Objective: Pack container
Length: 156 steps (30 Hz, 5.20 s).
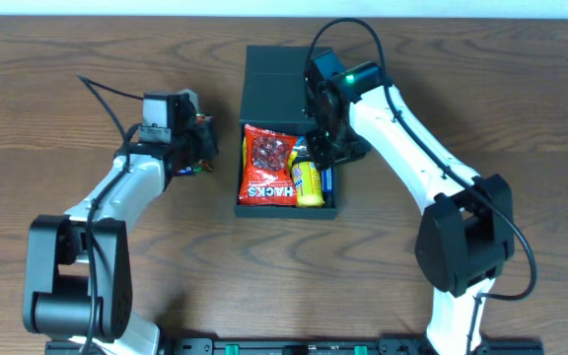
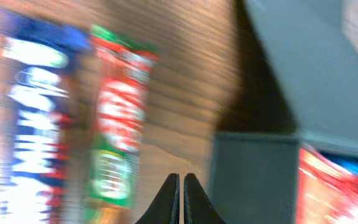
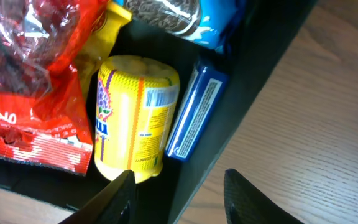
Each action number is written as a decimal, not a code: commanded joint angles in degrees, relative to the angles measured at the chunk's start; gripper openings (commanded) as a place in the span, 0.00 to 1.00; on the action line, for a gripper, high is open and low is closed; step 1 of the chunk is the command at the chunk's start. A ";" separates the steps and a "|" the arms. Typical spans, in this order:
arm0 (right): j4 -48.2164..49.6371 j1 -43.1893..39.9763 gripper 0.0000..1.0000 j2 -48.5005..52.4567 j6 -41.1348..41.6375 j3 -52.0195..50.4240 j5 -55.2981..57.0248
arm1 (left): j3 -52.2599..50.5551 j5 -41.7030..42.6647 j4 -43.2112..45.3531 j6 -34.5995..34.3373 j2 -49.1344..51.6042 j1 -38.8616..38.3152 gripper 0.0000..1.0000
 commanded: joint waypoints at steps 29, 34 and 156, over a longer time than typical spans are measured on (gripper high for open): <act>4.44 -12.04 0.49 -2.82 -2.80 -0.17 -7.52 | 0.90 -11.69 4.59 13.88 6.51 -2.51 0.32; 4.57 -12.04 0.51 -2.82 -6.58 -0.17 -11.96 | 0.90 -11.89 6.62 16.33 7.04 -3.26 0.34; 1.97 -23.82 0.68 -16.61 -15.13 -0.20 -10.16 | 0.81 -35.67 -10.86 1.03 7.04 -7.72 0.69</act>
